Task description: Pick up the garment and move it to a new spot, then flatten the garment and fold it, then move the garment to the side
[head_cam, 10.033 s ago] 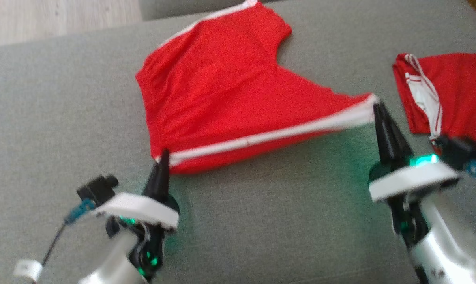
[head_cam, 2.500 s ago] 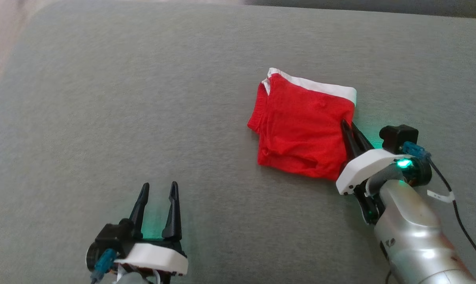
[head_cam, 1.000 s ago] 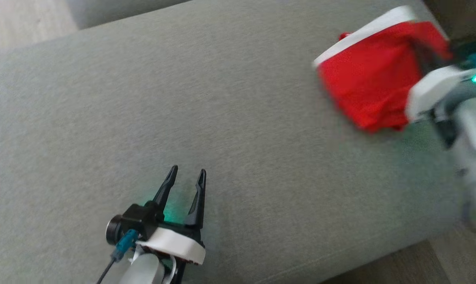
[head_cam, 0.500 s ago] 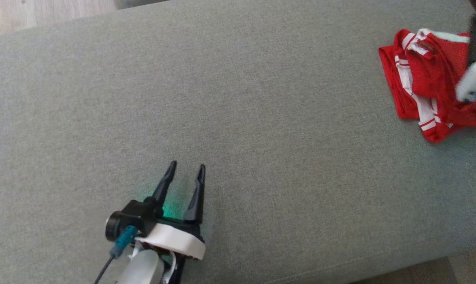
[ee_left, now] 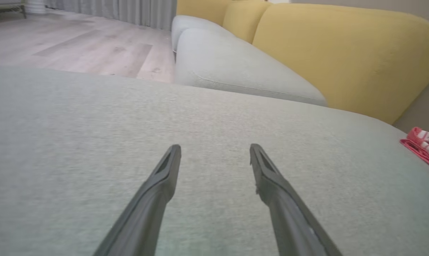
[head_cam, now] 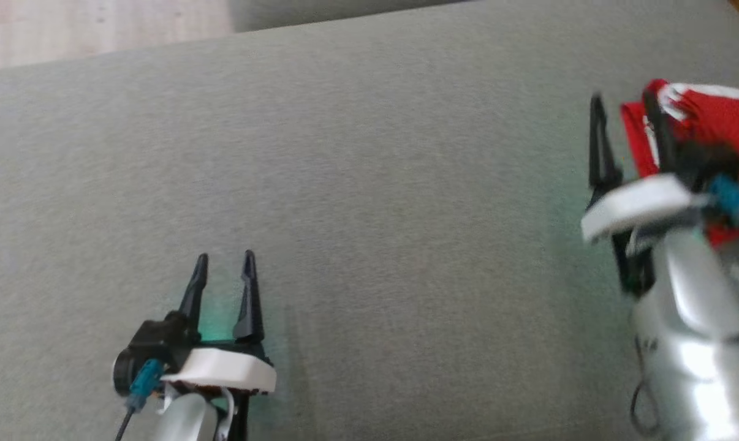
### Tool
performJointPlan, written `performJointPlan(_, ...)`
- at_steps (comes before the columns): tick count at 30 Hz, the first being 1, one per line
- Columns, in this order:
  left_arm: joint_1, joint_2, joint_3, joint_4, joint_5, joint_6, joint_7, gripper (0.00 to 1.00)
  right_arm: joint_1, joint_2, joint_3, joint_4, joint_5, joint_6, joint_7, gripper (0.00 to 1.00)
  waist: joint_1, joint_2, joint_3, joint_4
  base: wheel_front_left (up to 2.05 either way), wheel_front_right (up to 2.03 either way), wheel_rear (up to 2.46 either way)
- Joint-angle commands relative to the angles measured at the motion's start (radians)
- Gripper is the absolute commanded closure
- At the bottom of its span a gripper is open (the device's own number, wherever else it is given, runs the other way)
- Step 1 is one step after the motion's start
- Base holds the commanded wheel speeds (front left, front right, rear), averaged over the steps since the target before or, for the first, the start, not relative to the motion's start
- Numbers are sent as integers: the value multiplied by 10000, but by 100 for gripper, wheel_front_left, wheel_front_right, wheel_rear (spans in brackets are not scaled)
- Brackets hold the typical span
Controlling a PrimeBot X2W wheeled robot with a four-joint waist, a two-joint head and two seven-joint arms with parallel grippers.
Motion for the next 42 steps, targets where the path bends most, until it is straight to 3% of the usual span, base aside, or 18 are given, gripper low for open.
performJointPlan(1, -37, 45, 479, -358, 101, 127, -51, 0, 319, 185, 146, -754, 103, 65, -107, 0, 1, 0, -242, 473, 0, 0, 0)
performJointPlan(5, 174, 45, 714, -381, 195, 232, -51, 0, 1560, 349, -62, -1263, 160, 65, -107, 0, 1, 0, -474, 969, 0, 0, 0)
performJointPlan(16, 642, 45, 1173, -373, 433, 348, -51, 0, 3054, 440, -222, -1413, 574, 65, -108, 0, 1, 0, -971, 1614, 0, 0, 0)
performJointPlan(42, 937, 45, 1853, 102, 598, -184, -51, 0, 3020, 443, 723, -828, 1029, 65, -108, 0, 1, 0, -2119, 1644, 0, 0, 0)
